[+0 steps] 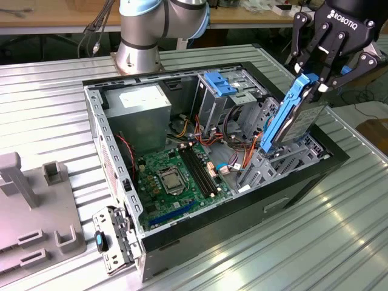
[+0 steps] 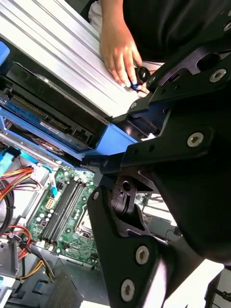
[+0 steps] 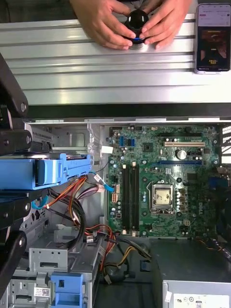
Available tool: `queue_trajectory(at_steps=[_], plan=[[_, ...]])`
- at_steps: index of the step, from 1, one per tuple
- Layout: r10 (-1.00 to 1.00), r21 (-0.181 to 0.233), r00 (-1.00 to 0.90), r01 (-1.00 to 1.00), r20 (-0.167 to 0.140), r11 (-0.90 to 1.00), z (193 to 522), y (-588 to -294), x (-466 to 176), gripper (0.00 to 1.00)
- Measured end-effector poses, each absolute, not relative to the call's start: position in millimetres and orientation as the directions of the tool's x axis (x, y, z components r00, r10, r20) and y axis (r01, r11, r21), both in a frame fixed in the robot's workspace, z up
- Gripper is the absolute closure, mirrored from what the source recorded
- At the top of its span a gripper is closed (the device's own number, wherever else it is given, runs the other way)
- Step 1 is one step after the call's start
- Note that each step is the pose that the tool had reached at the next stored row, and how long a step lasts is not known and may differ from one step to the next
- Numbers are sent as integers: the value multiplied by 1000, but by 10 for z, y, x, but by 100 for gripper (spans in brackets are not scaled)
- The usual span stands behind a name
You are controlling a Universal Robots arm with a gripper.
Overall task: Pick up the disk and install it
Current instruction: 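Insert the disk into the insertion slot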
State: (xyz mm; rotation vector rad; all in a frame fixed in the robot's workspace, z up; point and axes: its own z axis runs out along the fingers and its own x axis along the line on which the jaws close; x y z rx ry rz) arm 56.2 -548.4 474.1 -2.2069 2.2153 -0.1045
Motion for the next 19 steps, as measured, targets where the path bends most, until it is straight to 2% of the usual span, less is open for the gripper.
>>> queue_trajectory(at_steps=[19], plan=[[-999,-56,-25,-998,38,23,4593,-5508,625,63]])
